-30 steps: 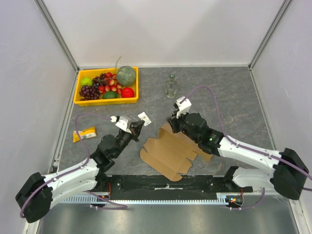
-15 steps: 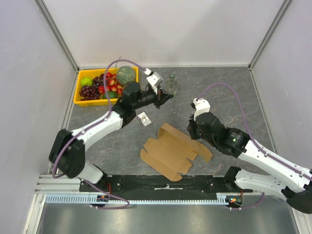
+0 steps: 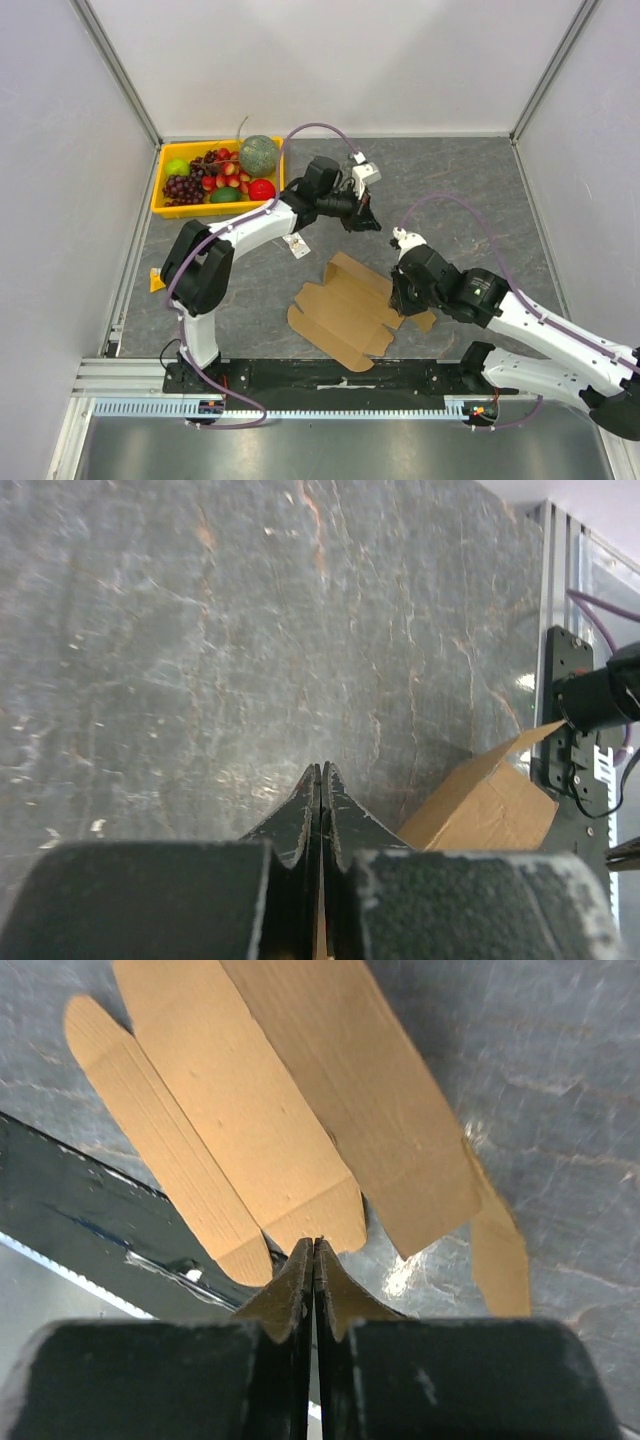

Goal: Fold the paper box

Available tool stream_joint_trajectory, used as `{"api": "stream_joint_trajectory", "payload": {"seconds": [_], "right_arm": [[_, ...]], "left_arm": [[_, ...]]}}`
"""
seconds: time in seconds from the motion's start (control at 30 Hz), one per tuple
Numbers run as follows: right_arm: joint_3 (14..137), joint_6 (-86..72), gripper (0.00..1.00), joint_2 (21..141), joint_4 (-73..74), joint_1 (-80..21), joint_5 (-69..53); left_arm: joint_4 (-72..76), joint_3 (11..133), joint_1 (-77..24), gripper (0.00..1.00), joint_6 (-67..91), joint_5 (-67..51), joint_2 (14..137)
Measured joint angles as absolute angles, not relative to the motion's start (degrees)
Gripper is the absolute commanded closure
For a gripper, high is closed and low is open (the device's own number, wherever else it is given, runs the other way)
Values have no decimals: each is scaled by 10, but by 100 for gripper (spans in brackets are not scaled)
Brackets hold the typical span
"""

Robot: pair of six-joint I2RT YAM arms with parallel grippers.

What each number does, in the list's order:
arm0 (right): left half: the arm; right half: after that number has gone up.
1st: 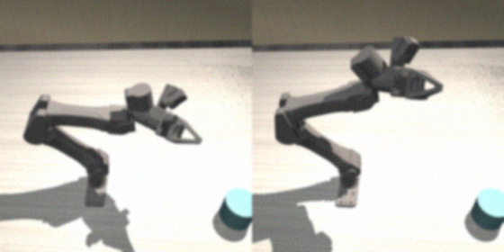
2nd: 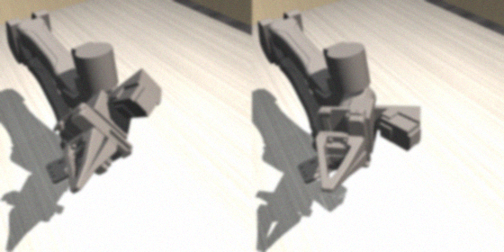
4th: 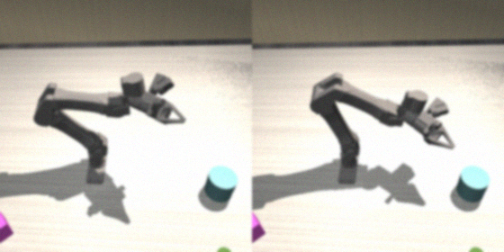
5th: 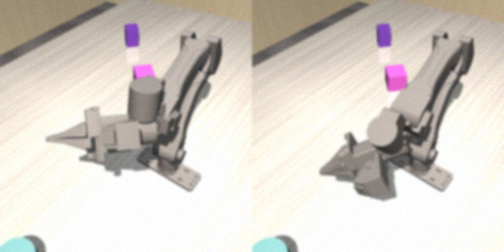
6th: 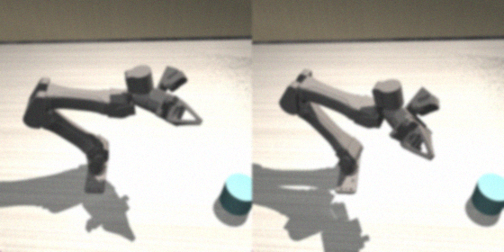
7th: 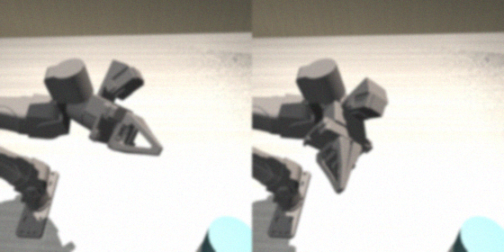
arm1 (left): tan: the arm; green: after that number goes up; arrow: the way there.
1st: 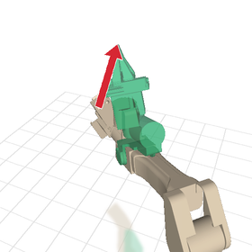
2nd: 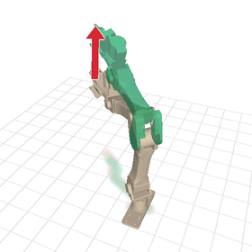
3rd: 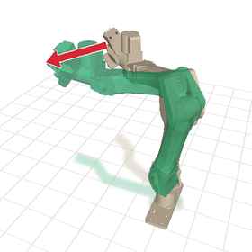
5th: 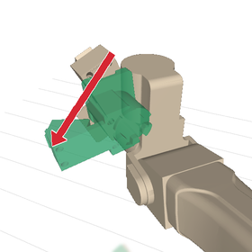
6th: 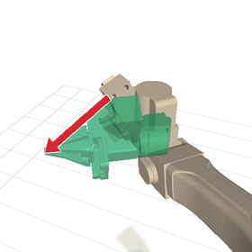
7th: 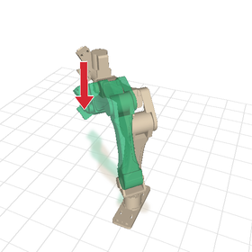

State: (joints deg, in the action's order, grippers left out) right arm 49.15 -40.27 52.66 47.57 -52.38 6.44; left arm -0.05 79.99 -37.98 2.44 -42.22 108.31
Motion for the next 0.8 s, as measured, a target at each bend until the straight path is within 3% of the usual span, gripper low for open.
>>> {"api": "stream_joint_trajectory", "payload": {"seconds": [0.4,0.8], "right_arm": [[345,-416,99,511,376,-524,18],[259,-420,100,505,250,-524,90]], "left_arm": [[-110,809,-420,98,-27,-424,1158],[-147,787,-426,98,-41,-392,1174]]}}
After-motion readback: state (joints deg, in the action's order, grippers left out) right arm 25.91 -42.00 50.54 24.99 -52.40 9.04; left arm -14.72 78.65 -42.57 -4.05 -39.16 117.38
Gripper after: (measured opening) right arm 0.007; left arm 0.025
